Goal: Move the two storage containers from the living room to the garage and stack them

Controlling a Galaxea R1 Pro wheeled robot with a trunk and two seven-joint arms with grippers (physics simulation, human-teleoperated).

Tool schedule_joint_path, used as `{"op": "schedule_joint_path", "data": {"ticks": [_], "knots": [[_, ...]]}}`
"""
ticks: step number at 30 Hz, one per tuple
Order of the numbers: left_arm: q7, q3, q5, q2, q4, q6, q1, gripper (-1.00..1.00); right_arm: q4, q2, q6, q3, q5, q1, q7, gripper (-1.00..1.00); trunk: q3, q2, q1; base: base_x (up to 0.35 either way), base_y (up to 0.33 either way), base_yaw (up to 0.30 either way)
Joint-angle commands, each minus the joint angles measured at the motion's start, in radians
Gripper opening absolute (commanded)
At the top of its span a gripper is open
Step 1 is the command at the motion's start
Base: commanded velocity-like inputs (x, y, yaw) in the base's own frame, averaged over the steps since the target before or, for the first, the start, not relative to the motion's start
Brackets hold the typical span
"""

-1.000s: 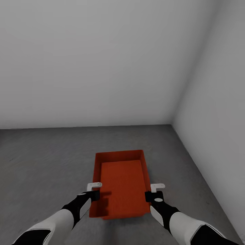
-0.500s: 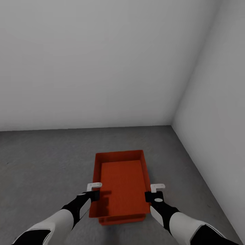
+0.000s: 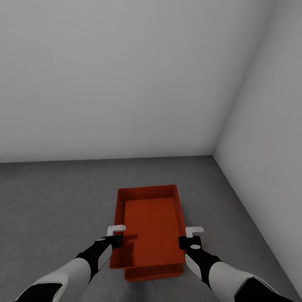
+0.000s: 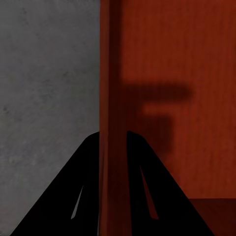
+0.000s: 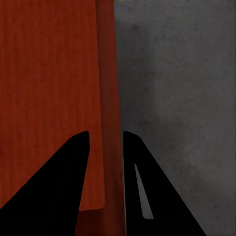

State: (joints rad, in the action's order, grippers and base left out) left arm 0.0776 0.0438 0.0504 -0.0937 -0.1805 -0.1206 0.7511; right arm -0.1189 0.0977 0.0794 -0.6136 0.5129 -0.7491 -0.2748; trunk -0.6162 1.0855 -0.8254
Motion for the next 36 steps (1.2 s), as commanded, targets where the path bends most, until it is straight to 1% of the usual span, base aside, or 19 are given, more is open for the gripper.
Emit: {"op": "schedule_joint_path", "data": {"ticks": [1, 16, 28, 36], "knots": [[0.008, -0.067, -0.044, 0.0, 0.012, -0.006, -0.001, -1.0, -0.002, -0.013, 0.002, 0.037, 0.003, -0.004, -0.001, -1.0, -0.001, 0.001, 0.0, 0.147, 0.107, 0.0], [0.008, -0.067, -0.044, -0.001, 0.012, -0.004, -0.001, -1.0, -0.002, -0.013, 0.002, 0.037, 0.003, -0.004, -0.001, -1.0, -0.001, 0.001, 0.0, 0.027, 0.012, 0.0], [0.008, -0.067, -0.044, 0.0, 0.012, -0.003, -0.001, -1.0, -0.002, -0.013, 0.002, 0.037, 0.003, -0.004, -0.001, -1.0, -0.001, 0.001, 0.0, 0.212, -0.068, 0.0], [0.008, -0.067, -0.044, 0.0, 0.012, -0.004, -0.001, -1.0, -0.002, -0.013, 0.002, 0.037, 0.003, -0.004, -0.002, -1.0, -0.001, 0.001, 0.0, 0.049, -0.004, 0.0]]}}
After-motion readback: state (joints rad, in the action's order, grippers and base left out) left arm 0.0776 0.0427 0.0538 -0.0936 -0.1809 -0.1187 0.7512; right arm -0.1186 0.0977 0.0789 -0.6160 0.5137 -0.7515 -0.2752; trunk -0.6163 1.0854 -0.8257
